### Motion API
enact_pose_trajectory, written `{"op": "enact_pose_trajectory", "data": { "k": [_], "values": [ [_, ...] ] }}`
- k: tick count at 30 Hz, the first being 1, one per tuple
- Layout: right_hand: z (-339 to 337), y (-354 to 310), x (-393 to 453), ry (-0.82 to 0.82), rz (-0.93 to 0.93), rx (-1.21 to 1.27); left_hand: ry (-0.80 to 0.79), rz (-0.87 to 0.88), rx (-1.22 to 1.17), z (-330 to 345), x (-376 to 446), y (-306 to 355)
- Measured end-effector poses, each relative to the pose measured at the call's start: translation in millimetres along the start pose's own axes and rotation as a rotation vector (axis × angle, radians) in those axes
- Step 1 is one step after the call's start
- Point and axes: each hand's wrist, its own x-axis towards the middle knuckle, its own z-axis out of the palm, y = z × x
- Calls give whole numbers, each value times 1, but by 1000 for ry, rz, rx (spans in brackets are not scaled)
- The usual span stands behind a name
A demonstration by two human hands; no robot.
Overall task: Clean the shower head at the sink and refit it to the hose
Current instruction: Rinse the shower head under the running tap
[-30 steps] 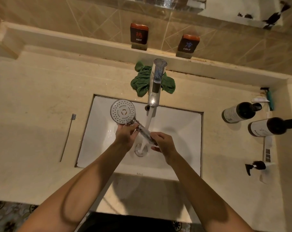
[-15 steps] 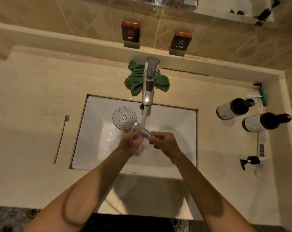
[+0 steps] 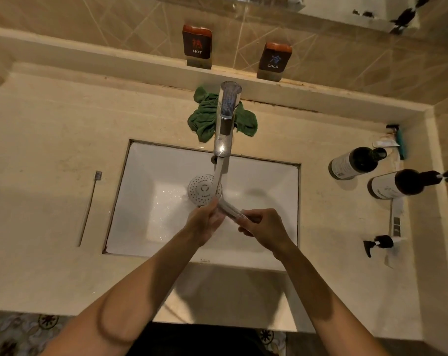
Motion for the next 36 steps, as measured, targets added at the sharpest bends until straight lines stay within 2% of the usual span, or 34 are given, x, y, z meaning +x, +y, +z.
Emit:
{"op": "enact_pose_trajectory", "data": {
  "k": [3,7,13,20,22,25,29,36],
  "values": [
    [-3,-1,2,-47,-1,-154,31,-13,-46,1,2,-11],
    [2,-12,4,-103,-51,-374,71,0,44,-2,0,-21],
    [8,-18,2,-29,-115,-364,-34,16,-31,-5,-3,-23],
    [-12,-7,-5,15,-48,-67,-78,66,71,-2,-14,-1],
    [-17,-2,-10,-23,9,68,-108,83,80,-5,-16,6],
    [-19,7,-19,-67,89,269,-116,92,-59,-5,-21,10],
    [-15,13,-28,28,206,574,-50,18,-149,-1,-25,3],
    [-13,16,-33,204,166,567,-70,-50,-196,11,-20,-14]
  ]
}}
